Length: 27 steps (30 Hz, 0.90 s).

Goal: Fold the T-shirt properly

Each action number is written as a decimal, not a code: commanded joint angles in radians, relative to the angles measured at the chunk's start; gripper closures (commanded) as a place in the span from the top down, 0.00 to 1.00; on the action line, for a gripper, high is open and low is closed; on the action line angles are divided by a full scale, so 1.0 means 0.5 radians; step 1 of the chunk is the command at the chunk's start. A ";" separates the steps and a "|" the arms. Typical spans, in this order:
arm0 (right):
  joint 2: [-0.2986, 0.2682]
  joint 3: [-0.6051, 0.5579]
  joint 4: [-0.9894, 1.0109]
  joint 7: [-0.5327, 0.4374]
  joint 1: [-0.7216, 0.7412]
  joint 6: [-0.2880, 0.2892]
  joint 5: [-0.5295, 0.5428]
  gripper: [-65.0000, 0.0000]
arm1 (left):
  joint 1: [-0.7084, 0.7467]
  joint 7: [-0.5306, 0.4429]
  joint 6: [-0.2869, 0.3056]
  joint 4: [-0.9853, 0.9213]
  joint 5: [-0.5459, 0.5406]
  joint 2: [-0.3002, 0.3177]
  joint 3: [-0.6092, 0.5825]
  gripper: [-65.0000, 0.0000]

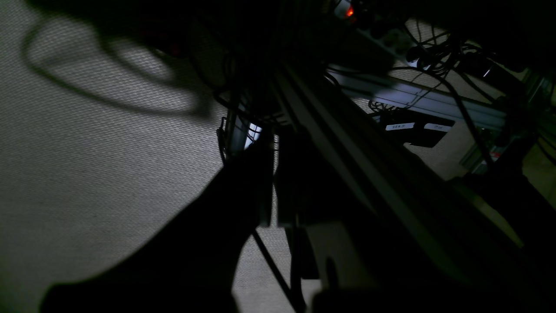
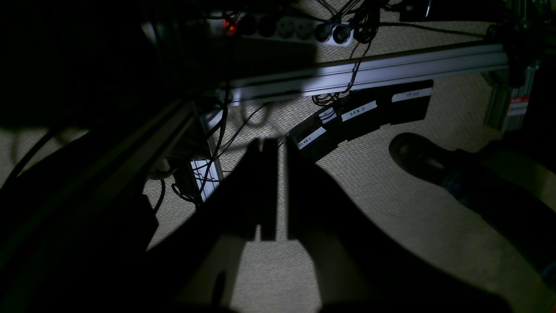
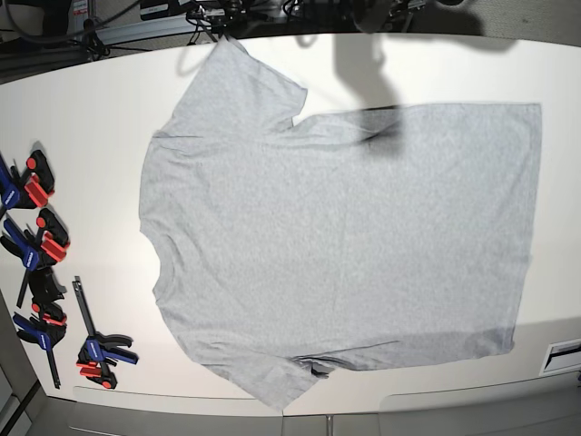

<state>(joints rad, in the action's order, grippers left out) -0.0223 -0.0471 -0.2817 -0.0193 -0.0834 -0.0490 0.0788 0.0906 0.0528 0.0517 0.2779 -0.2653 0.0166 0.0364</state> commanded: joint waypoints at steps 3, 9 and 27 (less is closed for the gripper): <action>-0.006 -0.004 -0.012 -0.030 0.005 -0.005 0.001 0.03 | 0.002 -0.008 -0.011 0.013 0.006 -0.005 0.002 0.02; -0.011 -0.004 -0.012 -0.102 -0.011 -0.005 0.001 0.03 | 0.082 -0.066 -0.011 0.098 0.006 0.014 0.002 0.02; -0.022 -0.004 -0.638 -0.391 -0.657 -0.004 0.008 0.03 | 0.968 -0.098 -0.011 1.203 -0.366 0.324 0.004 0.02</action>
<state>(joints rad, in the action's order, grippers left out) -0.0307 -0.0498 -0.5968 -0.1936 -0.4099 -0.0502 0.0803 0.5655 0.0120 0.0444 0.8761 -0.4496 0.1757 0.0383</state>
